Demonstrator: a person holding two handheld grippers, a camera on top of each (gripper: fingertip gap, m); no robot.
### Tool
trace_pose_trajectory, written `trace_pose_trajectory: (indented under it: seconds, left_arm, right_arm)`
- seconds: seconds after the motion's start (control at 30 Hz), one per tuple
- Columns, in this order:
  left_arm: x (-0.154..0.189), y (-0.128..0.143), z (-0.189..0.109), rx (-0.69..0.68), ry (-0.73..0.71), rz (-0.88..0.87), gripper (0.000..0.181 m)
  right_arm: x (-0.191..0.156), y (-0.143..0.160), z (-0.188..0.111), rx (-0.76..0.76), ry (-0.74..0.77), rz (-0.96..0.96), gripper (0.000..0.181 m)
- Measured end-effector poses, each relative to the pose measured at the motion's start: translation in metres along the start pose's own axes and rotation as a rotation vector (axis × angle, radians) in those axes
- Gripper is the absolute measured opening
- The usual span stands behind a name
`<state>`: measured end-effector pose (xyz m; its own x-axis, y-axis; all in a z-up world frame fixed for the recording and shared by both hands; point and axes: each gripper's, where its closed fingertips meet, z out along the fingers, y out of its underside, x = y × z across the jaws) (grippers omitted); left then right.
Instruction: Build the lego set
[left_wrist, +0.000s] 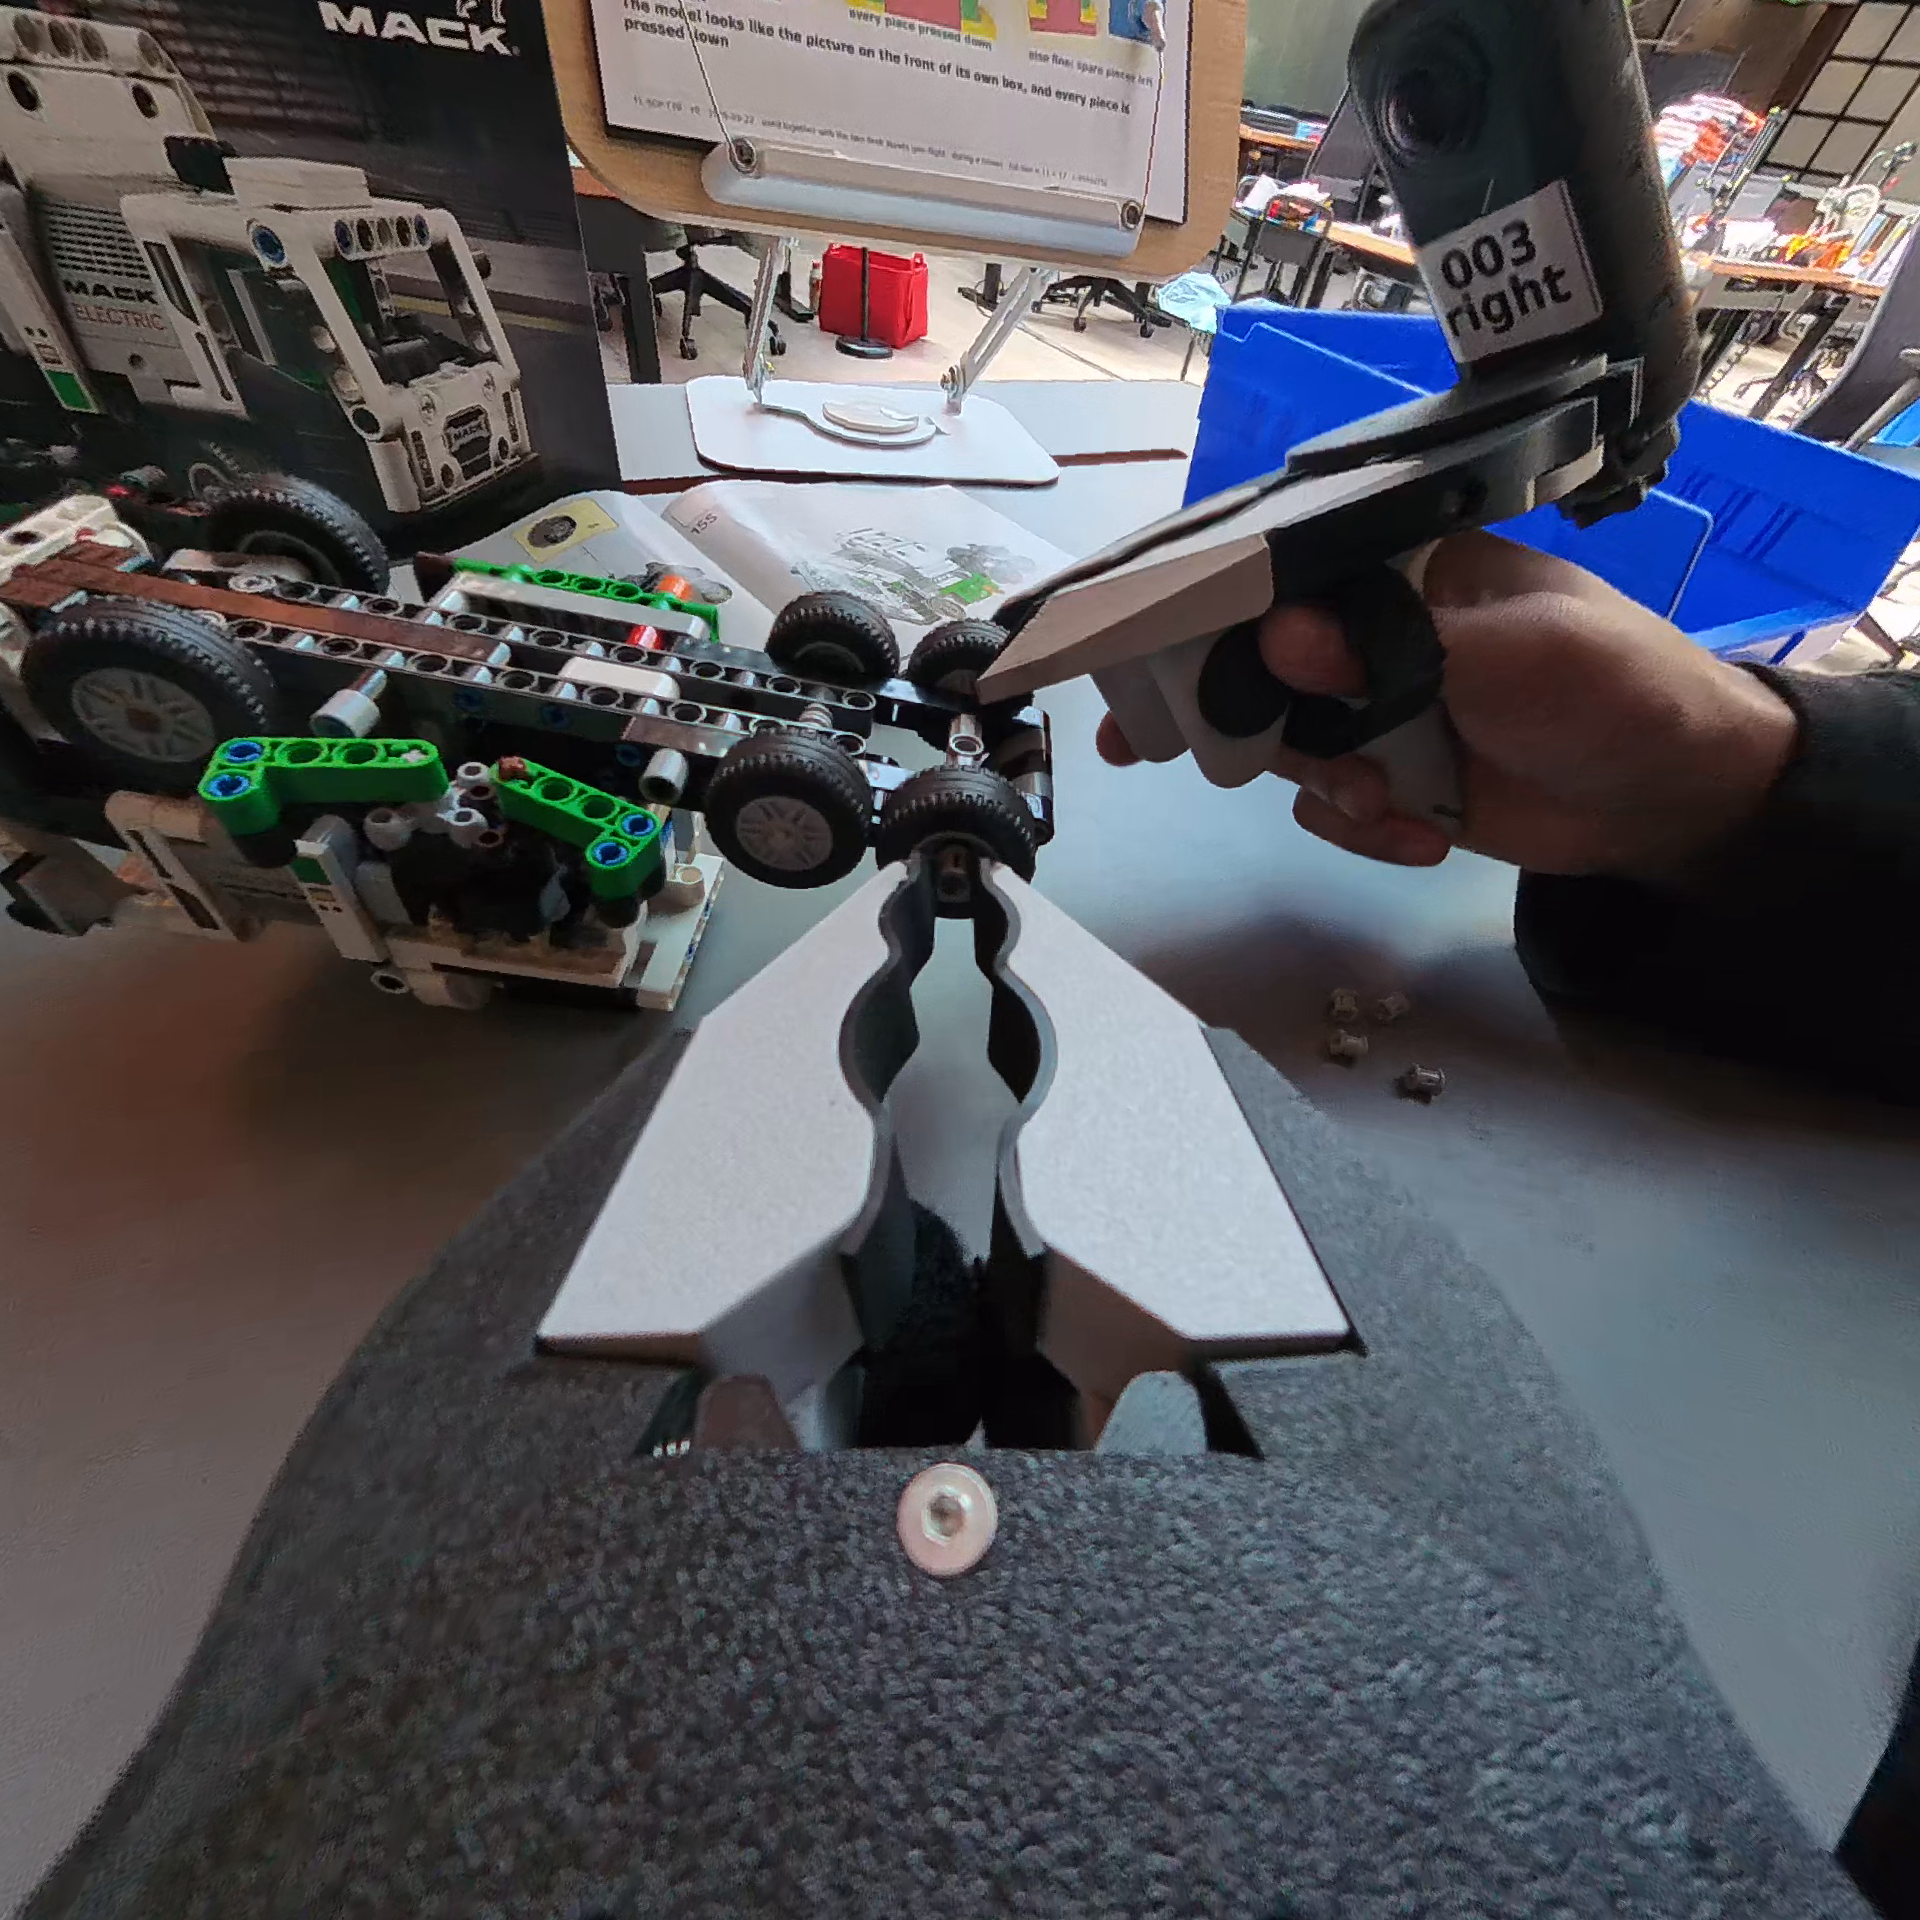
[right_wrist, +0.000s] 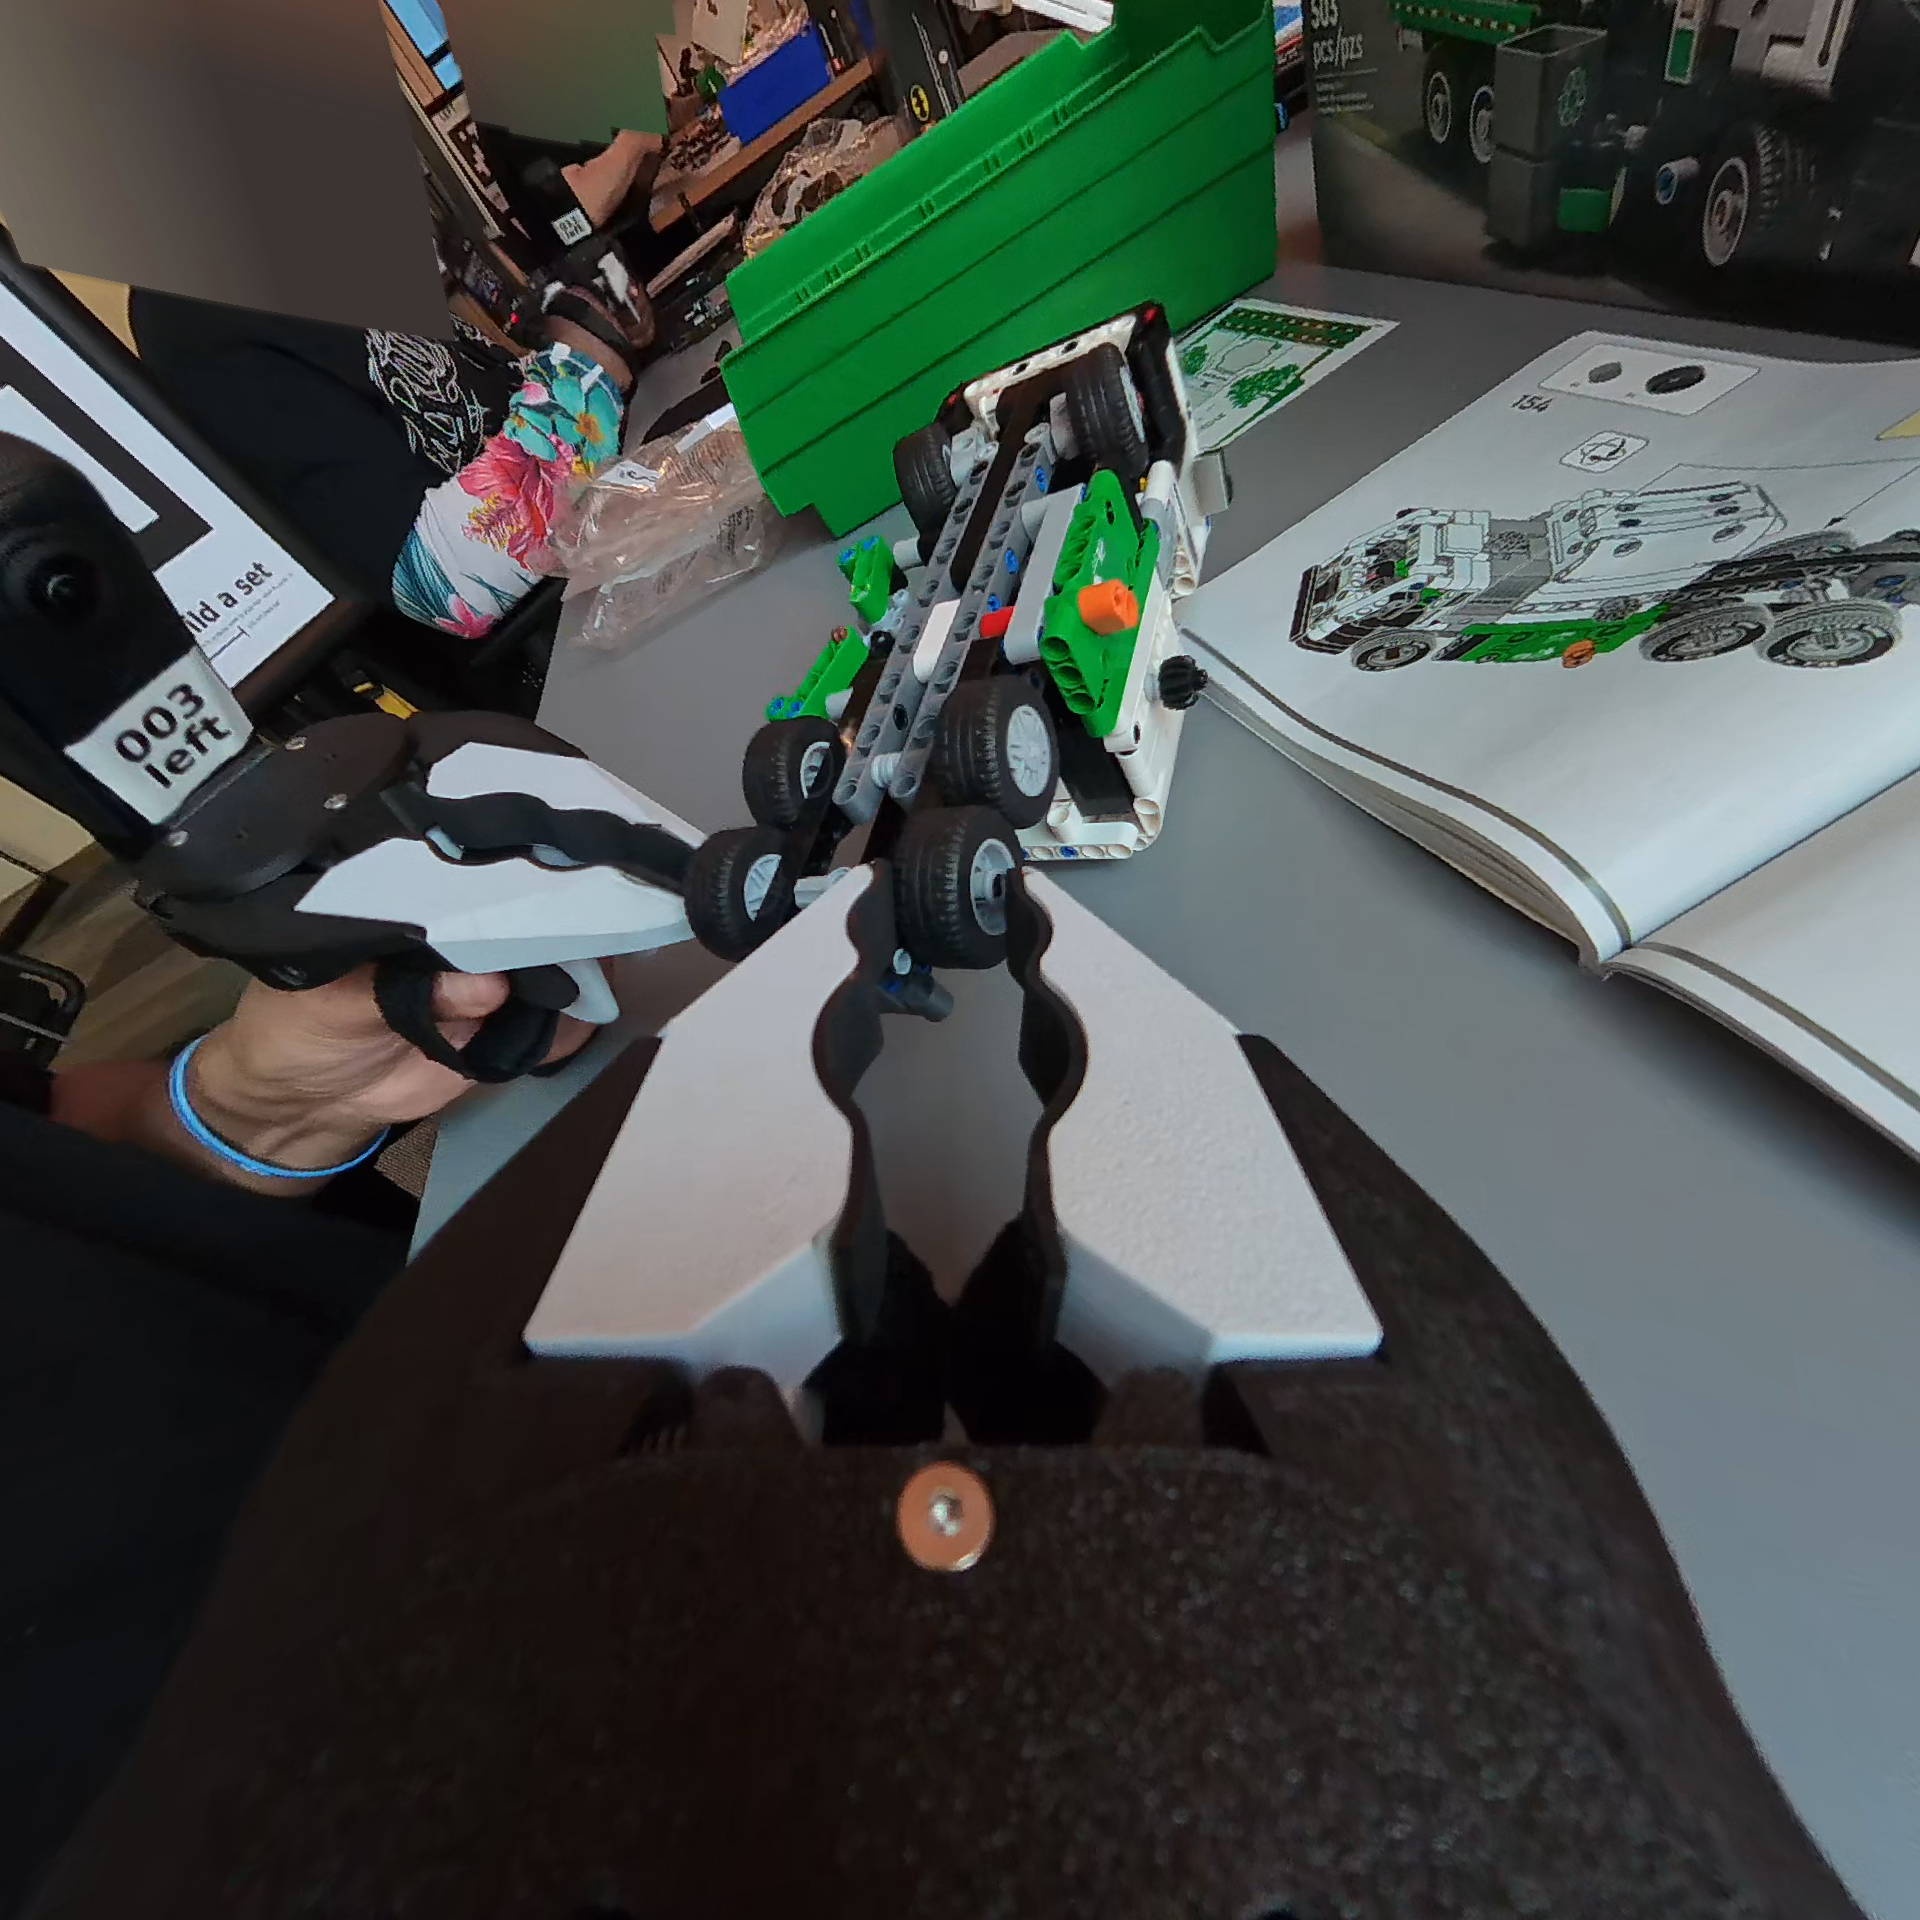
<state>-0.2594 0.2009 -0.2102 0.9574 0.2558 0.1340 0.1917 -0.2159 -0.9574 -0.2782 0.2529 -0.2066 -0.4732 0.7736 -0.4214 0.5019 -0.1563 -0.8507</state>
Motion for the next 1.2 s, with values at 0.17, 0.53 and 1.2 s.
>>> trace_pose_trajectory:
  seconds: [0.17, 0.53, 1.2]
  left_arm:
    - [-0.0016, 0.001, -0.0065, 0.002, -0.008, 0.056, 0.003]
    - [-0.0002, 0.0005, -0.0067, 0.005, 0.0, 0.062, 0.0]
    - [0.0007, 0.0022, -0.0069, -0.006, 0.013, 0.062, 0.004]
  right_arm:
    - [-0.0023, -0.0003, 0.0012, 0.003, -0.015, 0.024, 0.02]
    - [-0.0032, 0.0017, 0.0011, -0.009, 0.004, 0.017, 0.02]
    - [-0.0054, 0.0031, 0.0014, -0.016, 0.0, 0.014, 0.02]
